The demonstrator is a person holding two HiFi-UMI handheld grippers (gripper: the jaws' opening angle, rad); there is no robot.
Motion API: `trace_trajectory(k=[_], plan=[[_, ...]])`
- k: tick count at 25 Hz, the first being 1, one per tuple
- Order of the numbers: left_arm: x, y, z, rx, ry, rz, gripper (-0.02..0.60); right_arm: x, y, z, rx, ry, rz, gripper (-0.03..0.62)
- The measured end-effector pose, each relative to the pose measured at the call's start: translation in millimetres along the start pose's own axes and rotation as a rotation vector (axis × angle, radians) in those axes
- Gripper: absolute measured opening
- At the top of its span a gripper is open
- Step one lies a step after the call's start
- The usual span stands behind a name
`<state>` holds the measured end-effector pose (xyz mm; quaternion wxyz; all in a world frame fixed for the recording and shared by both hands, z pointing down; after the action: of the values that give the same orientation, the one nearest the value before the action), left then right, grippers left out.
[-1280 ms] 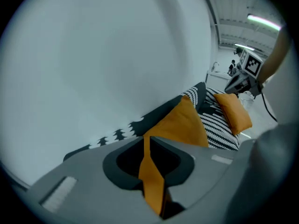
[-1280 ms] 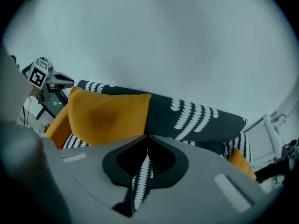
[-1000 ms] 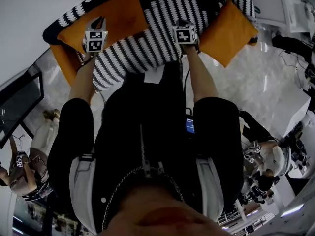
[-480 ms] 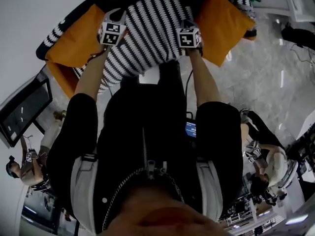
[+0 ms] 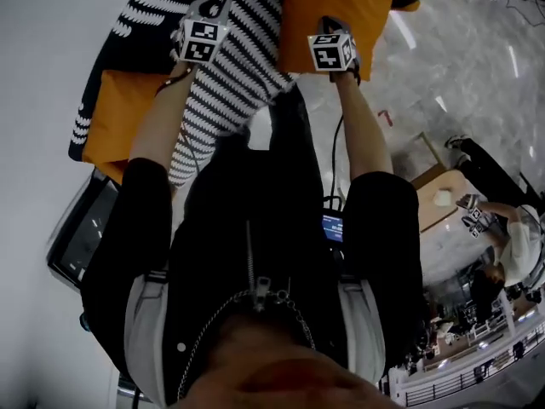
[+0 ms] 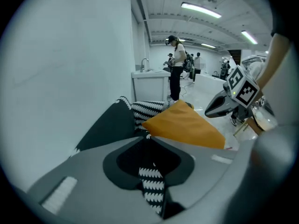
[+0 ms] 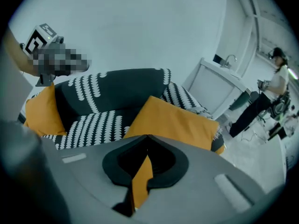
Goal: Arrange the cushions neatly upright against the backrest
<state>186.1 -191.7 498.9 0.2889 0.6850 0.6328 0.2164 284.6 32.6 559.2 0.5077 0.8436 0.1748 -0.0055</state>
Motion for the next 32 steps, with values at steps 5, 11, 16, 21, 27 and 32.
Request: trace_trajectory(k=[5, 11, 16, 21, 27, 32], plan=[[63, 79, 56, -0.019, 0.158, -0.173, 0.052, 61, -17, -40, -0.007, 0.194, -0.1, 0.005], [155, 166, 93, -0.016, 0.334, -0.356, 0.052, 105, -40, -130, -0.072, 0.404, -0.215, 0.005], [220, 230, 115, -0.008, 0.451, -0.473, 0.052, 113, -49, -205, -0.135, 0.599, -0.296, 0.005], [255, 264, 129, -0.016, 0.504, -0.495, 0.052, 119, -49, -251, -0.146, 0.742, -0.361, 0.005], [282, 300, 128, -0.003, 0.56, -0.518, 0.052, 125, -41, -281, -0.125, 0.88, -0.409, 0.005], [292, 324, 133, -0.047, 0.545, -0.507, 0.084, 125, -24, -303, -0.118, 1.005, -0.441, 0.005]])
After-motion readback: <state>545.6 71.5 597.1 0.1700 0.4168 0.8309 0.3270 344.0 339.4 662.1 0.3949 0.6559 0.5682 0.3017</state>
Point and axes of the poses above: the fingertips, and each gripper's own axes: y forward along the fingers, x to its right, z out of its top, the point moved 1 cm from there along -y, backward along the fingers, and after that the axes turned 12 degrees about -y, right-handed, at the moved point
